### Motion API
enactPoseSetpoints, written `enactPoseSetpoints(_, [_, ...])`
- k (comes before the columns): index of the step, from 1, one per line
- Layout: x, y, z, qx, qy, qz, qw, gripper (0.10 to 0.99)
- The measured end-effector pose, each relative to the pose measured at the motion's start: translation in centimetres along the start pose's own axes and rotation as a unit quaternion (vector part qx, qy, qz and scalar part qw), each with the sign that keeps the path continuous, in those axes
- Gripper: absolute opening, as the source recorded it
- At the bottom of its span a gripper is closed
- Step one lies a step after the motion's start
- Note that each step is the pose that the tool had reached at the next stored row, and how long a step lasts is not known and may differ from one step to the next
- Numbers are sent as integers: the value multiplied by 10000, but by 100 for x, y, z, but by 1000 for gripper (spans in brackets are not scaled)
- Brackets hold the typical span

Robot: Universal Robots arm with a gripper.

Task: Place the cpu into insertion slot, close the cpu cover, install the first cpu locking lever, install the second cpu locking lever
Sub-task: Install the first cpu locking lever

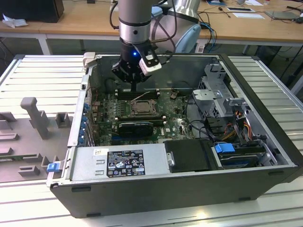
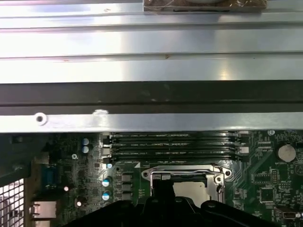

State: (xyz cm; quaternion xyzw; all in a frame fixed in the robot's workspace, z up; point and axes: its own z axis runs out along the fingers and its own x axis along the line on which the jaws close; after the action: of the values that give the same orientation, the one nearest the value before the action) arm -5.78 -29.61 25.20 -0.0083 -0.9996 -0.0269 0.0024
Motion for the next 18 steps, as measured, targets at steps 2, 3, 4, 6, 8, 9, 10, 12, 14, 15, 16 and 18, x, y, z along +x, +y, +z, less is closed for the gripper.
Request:
enactPoseSetpoints(2, [-22,-1,19,4,7,-143,9999,106])
enactPoseSetpoints(3, [-22,-1,31,5,14,-298,9996,106])
enactPoseSetpoints(4, [-22,-2,34,6,14,-367,9993,106])
enactPoseSetpoints(6, [-19,-3,36,-13,-45,-391,9992,106])
enactPoseSetpoints(8, [-15,-3,40,-44,-170,-399,9990,106])
enactPoseSetpoints(9, [-18,-4,47,-54,-177,-351,9992,106])
enactPoseSetpoints(10, [-20,-4,53,-67,-180,-293,9994,106])
enactPoseSetpoints(12, [-23,-5,68,-103,-184,-233,9995,106])
enactPoseSetpoints(14, [-23,-6,91,-124,-186,-200,9995,106])
enactPoseSetpoints(15, [-24,-8,102,-165,-186,-184,9995,106])
enactPoseSetpoints(16, [-24,-7,113,-227,-188,-174,9994,106])
enactPoseSetpoints(18, [-36,-9,154,-252,-189,-156,9994,106])
